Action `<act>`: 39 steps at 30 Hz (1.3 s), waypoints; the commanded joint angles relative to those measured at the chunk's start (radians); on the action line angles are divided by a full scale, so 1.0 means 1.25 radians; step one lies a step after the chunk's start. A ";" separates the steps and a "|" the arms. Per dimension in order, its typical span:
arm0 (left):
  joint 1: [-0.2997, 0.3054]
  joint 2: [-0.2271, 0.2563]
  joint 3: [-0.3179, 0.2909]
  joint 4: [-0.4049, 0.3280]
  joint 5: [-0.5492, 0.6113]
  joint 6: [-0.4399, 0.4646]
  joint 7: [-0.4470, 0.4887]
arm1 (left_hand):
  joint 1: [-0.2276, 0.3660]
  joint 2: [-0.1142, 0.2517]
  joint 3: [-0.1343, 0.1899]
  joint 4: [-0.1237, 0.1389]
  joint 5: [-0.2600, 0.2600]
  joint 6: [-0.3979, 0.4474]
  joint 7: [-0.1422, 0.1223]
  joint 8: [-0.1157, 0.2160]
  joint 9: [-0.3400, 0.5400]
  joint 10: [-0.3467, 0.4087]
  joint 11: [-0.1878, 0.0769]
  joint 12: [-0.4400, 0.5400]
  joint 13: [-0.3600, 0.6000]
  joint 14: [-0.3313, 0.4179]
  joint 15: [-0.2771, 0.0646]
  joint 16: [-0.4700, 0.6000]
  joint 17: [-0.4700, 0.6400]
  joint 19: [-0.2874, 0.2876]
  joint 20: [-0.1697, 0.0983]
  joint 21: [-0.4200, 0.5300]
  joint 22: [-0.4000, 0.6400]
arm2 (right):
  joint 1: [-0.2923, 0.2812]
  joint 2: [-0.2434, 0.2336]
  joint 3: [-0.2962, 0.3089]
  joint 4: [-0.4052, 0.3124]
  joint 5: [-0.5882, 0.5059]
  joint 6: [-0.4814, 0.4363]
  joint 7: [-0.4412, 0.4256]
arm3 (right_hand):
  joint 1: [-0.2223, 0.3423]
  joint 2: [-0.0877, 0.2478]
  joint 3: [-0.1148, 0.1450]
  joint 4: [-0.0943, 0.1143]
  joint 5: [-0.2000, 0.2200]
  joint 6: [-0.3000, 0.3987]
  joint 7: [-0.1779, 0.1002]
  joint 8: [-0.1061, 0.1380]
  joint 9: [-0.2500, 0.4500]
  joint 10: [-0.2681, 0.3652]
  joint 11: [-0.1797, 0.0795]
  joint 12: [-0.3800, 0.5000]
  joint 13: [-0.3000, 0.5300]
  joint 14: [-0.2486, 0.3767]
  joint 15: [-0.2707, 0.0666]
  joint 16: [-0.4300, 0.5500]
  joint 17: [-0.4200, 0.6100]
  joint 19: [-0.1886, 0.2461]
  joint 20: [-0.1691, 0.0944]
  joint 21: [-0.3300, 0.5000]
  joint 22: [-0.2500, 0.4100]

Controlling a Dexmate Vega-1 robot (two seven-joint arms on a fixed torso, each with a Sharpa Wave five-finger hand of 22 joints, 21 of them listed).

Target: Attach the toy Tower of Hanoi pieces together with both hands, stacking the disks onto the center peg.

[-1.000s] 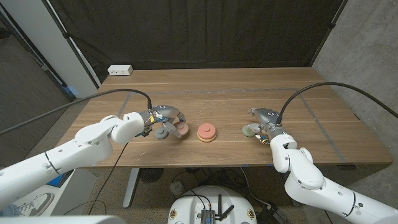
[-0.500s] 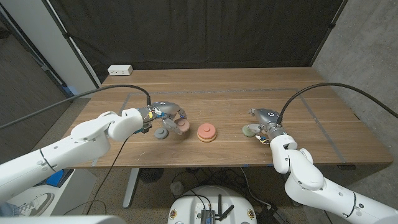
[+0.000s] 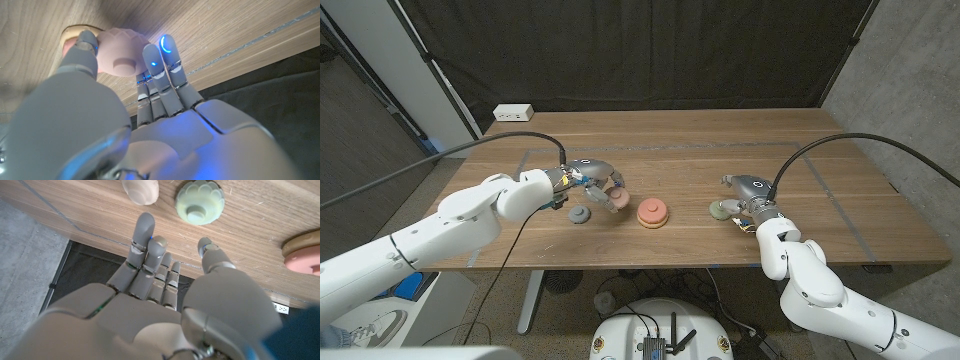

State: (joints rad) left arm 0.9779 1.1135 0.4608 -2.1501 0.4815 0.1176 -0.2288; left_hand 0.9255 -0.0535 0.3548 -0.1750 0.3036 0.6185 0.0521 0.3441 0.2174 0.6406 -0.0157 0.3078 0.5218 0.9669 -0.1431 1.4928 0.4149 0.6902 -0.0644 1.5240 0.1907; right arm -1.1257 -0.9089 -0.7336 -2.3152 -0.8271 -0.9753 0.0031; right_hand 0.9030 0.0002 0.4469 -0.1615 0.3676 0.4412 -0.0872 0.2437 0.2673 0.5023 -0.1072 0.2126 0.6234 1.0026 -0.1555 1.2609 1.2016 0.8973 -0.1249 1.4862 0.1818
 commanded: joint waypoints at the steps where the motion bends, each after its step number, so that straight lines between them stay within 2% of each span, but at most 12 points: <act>1: -0.044 -0.039 0.031 0.033 0.008 -0.039 -0.016 | 0.027 0.030 0.009 0.009 0.004 0.049 -0.040 0.004 0.031 0.118 -0.109 -0.001 0.048 0.010 -0.061 0.006 0.003 0.008 -0.113 0.005 0.002 | -0.009 -0.010 0.006 -0.012 0.005 -0.014 -0.008 | -0.004 0.001 0.003 -0.001 0.005 0.006 0.000 -0.002 0.002 0.008 -0.002 -0.001 0.004 0.009 -0.051 0.000 0.003 -0.001 -0.073 -0.003 0.002; 39: -0.166 -0.163 0.135 0.143 0.027 -0.154 -0.078 | 0.027 0.029 0.009 0.009 0.004 0.047 -0.041 -0.002 0.031 0.117 -0.111 -0.018 0.061 0.017 -0.061 0.008 0.002 0.009 -0.114 0.008 0.004 | -0.027 -0.040 0.033 -0.028 0.088 -0.021 -0.065 | -0.005 0.002 0.004 -0.001 0.008 0.008 0.004 -0.003 0.003 0.010 -0.001 -0.002 0.004 0.013 -0.051 0.000 0.004 0.001 -0.073 -0.002 0.002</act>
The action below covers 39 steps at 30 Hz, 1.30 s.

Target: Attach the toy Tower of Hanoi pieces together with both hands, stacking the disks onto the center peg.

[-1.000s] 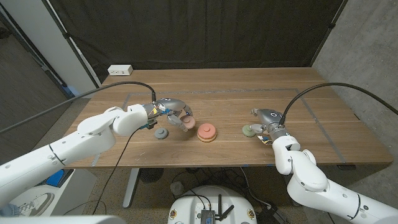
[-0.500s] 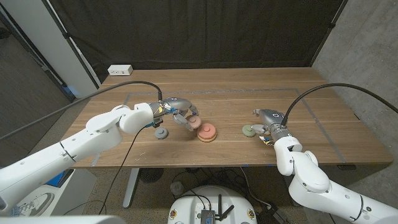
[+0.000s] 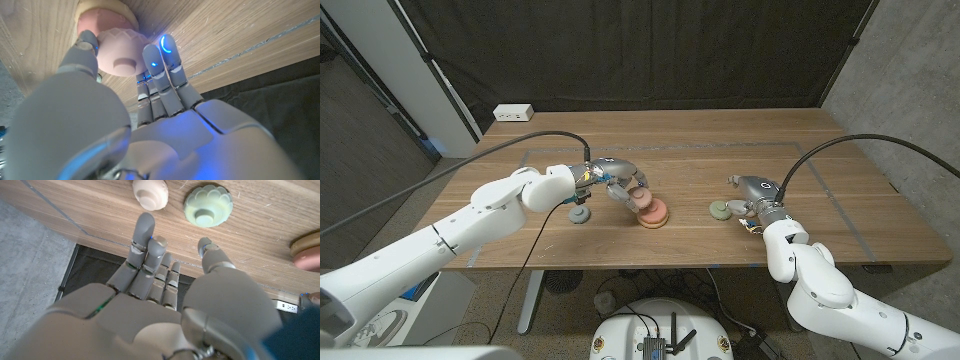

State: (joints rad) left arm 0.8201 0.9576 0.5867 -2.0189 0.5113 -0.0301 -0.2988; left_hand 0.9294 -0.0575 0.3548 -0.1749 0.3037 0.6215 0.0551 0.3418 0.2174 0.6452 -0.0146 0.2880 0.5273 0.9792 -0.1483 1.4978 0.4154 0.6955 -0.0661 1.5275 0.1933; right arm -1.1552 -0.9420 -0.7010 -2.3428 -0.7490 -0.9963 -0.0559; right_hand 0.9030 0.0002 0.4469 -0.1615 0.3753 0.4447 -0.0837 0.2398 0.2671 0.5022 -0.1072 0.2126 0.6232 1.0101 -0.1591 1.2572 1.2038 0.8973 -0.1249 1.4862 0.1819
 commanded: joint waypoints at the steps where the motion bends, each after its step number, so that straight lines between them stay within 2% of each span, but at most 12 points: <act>1: -0.043 -0.042 0.038 0.041 0.004 -0.038 -0.025 | 0.024 0.033 0.009 0.009 0.004 0.045 -0.043 0.000 0.031 0.114 -0.112 -0.002 0.057 0.007 -0.057 0.004 0.002 0.004 -0.113 0.005 0.002 | -0.005 -0.015 0.009 -0.007 0.028 -0.004 -0.021 | -0.005 0.002 0.004 -0.001 0.002 0.005 0.001 0.000 0.003 0.010 -0.001 -0.002 0.005 0.007 -0.048 0.003 0.003 0.001 -0.073 -0.002 0.002; 17: -0.059 -0.065 0.063 0.057 0.022 -0.044 -0.039 | 0.029 0.032 0.010 0.007 0.005 0.043 -0.044 -0.004 0.030 0.111 -0.111 -0.011 0.060 0.005 -0.057 0.003 0.001 0.003 -0.113 0.006 0.003 | -0.006 -0.032 0.010 -0.014 0.052 -0.007 -0.042 | -0.005 0.002 0.004 -0.001 0.003 0.006 0.001 -0.001 0.004 0.011 0.000 -0.002 0.004 0.007 -0.048 0.003 0.004 0.001 -0.073 -0.003 0.002; 39: -0.062 -0.083 0.079 0.082 0.046 -0.046 -0.021 | 0.031 0.029 0.009 0.007 0.004 0.042 -0.046 -0.009 0.030 0.109 -0.113 -0.022 0.065 0.003 -0.057 0.003 0.001 0.001 -0.112 0.007 0.003 | -0.001 -0.048 0.004 -0.023 0.072 -0.016 -0.055 | -0.006 0.003 0.006 -0.001 0.004 0.007 0.000 -0.001 0.004 0.012 0.000 -0.002 0.005 0.007 -0.048 0.003 0.005 0.002 -0.073 -0.003 0.002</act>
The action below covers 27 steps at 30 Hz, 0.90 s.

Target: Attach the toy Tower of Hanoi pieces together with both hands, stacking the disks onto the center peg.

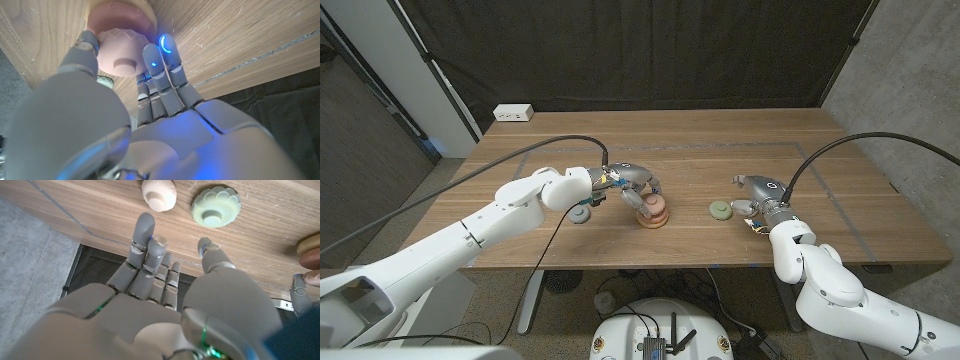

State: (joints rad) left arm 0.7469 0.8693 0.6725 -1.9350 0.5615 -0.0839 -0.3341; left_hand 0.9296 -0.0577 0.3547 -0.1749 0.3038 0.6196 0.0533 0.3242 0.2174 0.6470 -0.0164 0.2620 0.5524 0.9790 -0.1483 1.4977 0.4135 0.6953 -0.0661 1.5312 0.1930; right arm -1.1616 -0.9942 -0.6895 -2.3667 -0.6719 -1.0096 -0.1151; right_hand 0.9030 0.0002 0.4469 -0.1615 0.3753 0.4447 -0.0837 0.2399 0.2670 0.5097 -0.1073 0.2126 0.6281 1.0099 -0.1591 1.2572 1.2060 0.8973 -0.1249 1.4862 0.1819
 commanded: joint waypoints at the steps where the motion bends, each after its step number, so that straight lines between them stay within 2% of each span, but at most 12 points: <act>1: -0.004 -0.013 0.011 0.017 0.006 -0.003 0.007 | 0.031 0.029 0.009 0.007 0.004 0.044 -0.044 0.005 0.030 0.109 -0.112 -0.002 0.046 0.003 -0.057 0.002 0.002 0.001 -0.112 0.004 0.003 | 0.004 -0.007 -0.005 -0.003 0.012 -0.005 -0.009 | -0.006 0.003 0.006 -0.001 0.004 0.007 0.000 -0.001 0.004 0.006 0.000 -0.003 0.001 0.007 -0.048 0.003 0.003 0.002 -0.073 -0.003 0.002; 13: 0.000 -0.016 0.015 0.021 0.006 0.005 0.012 | 0.032 0.029 0.009 0.008 0.004 0.044 -0.046 0.003 0.030 0.109 -0.112 -0.008 0.048 0.001 -0.057 0.001 0.000 0.000 -0.112 0.004 0.003 | 0.003 -0.009 -0.004 0.000 0.029 -0.001 -0.023 | -0.007 0.003 0.006 0.000 0.005 0.007 0.000 -0.002 0.005 0.007 0.000 -0.003 0.001 0.008 -0.048 0.004 0.004 0.002 -0.073 -0.003 0.002; 27: 0.023 -0.001 -0.001 0.005 -0.006 0.021 0.028 | 0.033 0.028 0.008 0.008 0.004 0.047 -0.049 0.001 0.030 0.111 -0.113 -0.013 0.052 0.002 -0.057 0.001 0.000 -0.001 -0.113 0.004 0.003 | 0.010 -0.012 -0.011 0.003 0.038 0.002 -0.027 | -0.008 0.003 0.008 0.000 0.006 0.008 0.001 -0.002 0.005 0.006 -0.001 -0.003 0.002 0.006 -0.048 0.003 0.003 0.002 -0.073 -0.003 0.002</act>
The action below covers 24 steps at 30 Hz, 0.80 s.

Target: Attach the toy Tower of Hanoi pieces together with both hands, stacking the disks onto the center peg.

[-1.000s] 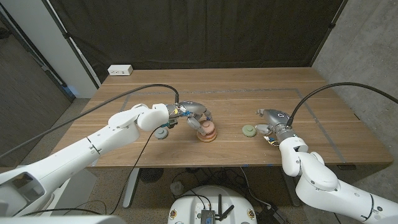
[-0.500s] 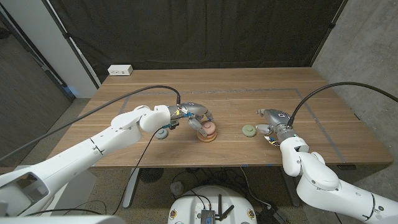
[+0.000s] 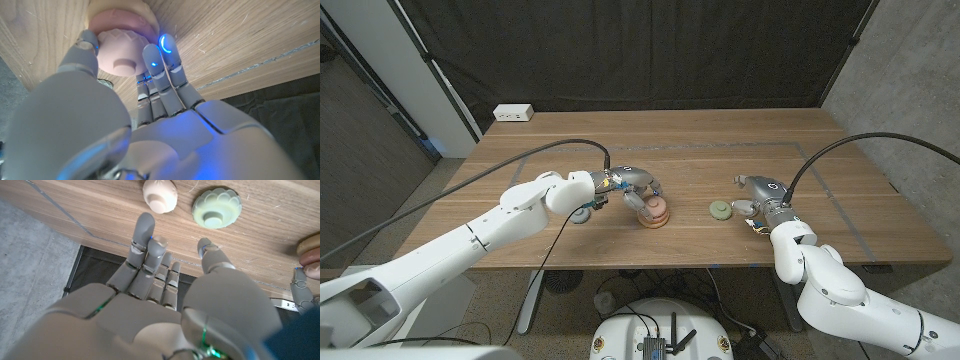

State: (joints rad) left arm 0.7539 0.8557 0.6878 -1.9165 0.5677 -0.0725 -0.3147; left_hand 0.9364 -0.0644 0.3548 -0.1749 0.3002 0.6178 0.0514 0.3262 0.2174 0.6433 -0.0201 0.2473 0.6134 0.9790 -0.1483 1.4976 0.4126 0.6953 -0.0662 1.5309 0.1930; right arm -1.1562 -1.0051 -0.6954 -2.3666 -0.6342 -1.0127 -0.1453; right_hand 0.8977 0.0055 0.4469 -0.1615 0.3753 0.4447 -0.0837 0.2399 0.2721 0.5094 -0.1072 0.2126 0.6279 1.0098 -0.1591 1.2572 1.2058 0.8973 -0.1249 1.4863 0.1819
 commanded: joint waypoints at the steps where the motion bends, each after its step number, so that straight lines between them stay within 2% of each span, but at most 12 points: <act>1: 0.018 0.010 -0.013 -0.009 -0.012 0.012 0.013 | 0.028 0.033 0.008 0.008 0.007 0.048 -0.048 -0.001 0.030 0.114 -0.110 -0.002 0.003 0.002 -0.057 0.001 0.001 -0.002 -0.113 0.004 0.003 | 0.006 -0.003 -0.007 0.003 0.008 0.004 -0.003 | -0.004 -0.001 0.008 0.000 0.006 0.008 0.001 -0.002 0.001 0.006 -0.001 -0.003 0.002 0.007 -0.048 0.003 0.004 0.002 -0.073 -0.003 0.002; 9: 0.018 0.007 -0.006 0.001 -0.014 0.010 0.014 | 0.027 0.032 0.007 0.008 0.007 0.045 -0.049 -0.003 0.030 0.106 -0.111 -0.010 0.004 0.002 -0.057 0.002 0.002 -0.003 -0.112 0.004 0.003 | 0.010 -0.005 -0.013 0.002 0.010 0.000 0.001 | -0.004 -0.001 0.008 -0.001 0.007 0.008 0.001 -0.002 0.001 0.007 0.000 -0.003 0.002 0.006 -0.048 0.002 0.002 0.002 -0.073 -0.004 0.002; 15: 0.017 0.007 -0.002 0.002 -0.010 0.011 0.012 | 0.027 0.030 0.006 0.008 0.007 0.017 -0.050 -0.017 0.030 0.085 -0.107 -0.022 0.005 0.000 -0.057 0.002 0.003 -0.004 -0.112 0.004 0.003 | 0.008 -0.010 -0.014 -0.003 0.009 -0.004 -0.001 | -0.004 -0.001 0.008 -0.001 0.007 0.009 0.001 -0.002 0.001 0.007 0.000 -0.003 0.002 0.007 -0.048 0.002 0.003 0.001 -0.073 -0.004 0.002; 24: 0.020 0.017 0.000 -0.028 0.031 0.035 0.007 | 0.008 0.013 -0.006 0.012 0.009 -0.054 -0.046 -0.053 0.028 -0.006 -0.095 -0.052 0.006 -0.018 -0.057 -0.006 0.000 -0.023 -0.111 -0.004 0.002 | 0.005 -0.014 -0.014 -0.009 0.009 -0.004 -0.005 | -0.005 -0.001 0.009 -0.001 0.008 0.008 0.000 -0.003 0.001 0.007 -0.001 -0.003 0.003 0.007 -0.048 0.003 0.003 0.001 -0.073 -0.004 0.002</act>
State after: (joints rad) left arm 0.7740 0.8665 0.6825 -1.9231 0.5630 -0.0534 -0.2987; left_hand 0.9370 -0.0650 0.3465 -0.1666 0.3038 0.5761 -0.0138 0.2706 0.2520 0.6042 -0.0839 0.1884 0.6164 0.9639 -0.1407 1.4935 0.4125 0.6758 -0.0661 1.5302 0.1929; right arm -1.1471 -1.0160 -0.7110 -2.3680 -0.6236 -1.0135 -0.1473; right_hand 0.8977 0.0055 0.4469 -0.1615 0.3812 0.4447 -0.0838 0.2399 0.2719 0.5094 -0.1072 0.2126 0.6278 1.0098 -0.1592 1.2572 1.2058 0.8973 -0.1249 1.4862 0.1819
